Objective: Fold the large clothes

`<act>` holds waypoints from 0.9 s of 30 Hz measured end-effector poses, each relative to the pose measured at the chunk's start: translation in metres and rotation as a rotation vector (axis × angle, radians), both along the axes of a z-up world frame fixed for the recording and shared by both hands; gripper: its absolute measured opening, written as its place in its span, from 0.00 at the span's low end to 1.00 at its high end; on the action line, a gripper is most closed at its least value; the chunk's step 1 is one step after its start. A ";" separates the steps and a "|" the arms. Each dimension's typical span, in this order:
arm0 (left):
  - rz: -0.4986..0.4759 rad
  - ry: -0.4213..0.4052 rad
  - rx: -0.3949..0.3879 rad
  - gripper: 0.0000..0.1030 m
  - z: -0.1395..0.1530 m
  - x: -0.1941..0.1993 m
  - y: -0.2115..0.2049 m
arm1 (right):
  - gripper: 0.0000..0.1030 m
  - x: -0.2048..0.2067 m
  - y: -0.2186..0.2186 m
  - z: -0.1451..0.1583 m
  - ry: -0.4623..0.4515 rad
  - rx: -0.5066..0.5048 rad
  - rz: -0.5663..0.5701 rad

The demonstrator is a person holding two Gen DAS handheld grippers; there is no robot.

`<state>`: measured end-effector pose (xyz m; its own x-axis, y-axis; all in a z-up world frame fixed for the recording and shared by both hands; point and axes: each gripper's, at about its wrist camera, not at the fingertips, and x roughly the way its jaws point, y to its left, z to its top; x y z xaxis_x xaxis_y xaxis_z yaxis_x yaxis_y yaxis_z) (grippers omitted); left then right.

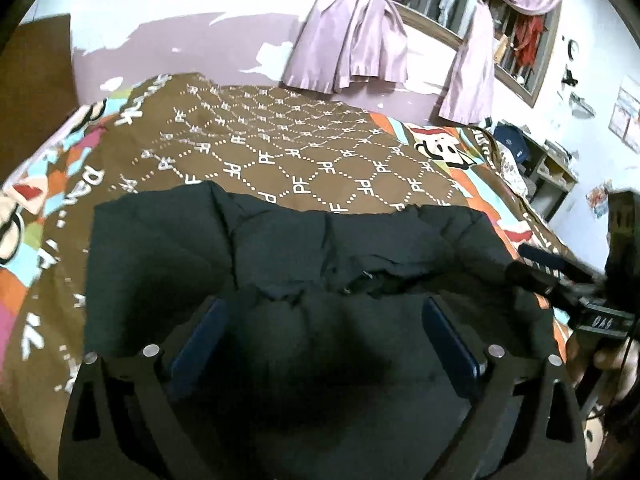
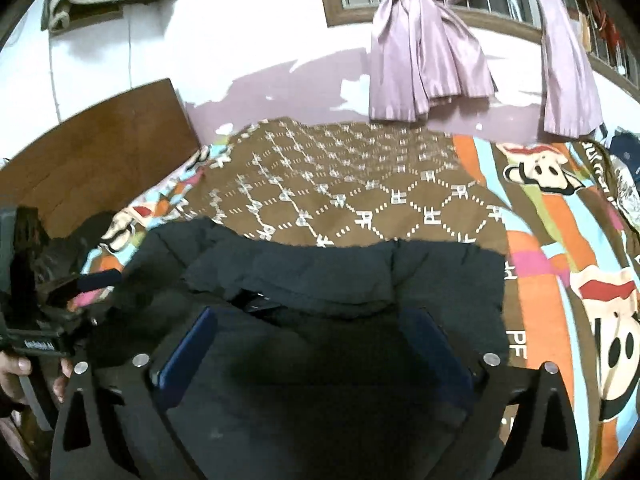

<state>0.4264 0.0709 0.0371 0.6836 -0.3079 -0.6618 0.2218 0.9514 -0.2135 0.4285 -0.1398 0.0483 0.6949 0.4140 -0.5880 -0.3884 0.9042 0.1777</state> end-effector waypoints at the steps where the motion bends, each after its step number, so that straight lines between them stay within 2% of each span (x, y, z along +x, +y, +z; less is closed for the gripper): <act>1: -0.001 -0.008 0.016 0.94 0.006 -0.008 -0.001 | 0.98 -0.009 -0.001 0.009 0.002 0.008 0.005; 6: -0.003 -0.006 0.060 0.96 0.037 -0.055 -0.007 | 0.99 -0.056 -0.001 0.039 0.005 0.017 0.034; 13: -0.024 -0.015 0.146 0.96 0.069 -0.132 -0.010 | 1.00 -0.140 -0.005 0.071 -0.008 -0.059 0.074; 17: -0.045 -0.007 0.195 0.96 0.075 -0.176 -0.012 | 1.00 -0.179 -0.011 0.070 0.022 -0.102 0.075; 20: -0.059 0.013 0.195 0.96 0.076 -0.206 -0.014 | 1.00 -0.207 -0.013 0.063 0.047 -0.133 0.081; 27: -0.112 0.041 0.254 0.96 0.066 -0.267 -0.024 | 1.00 -0.263 -0.012 0.029 0.092 -0.230 0.142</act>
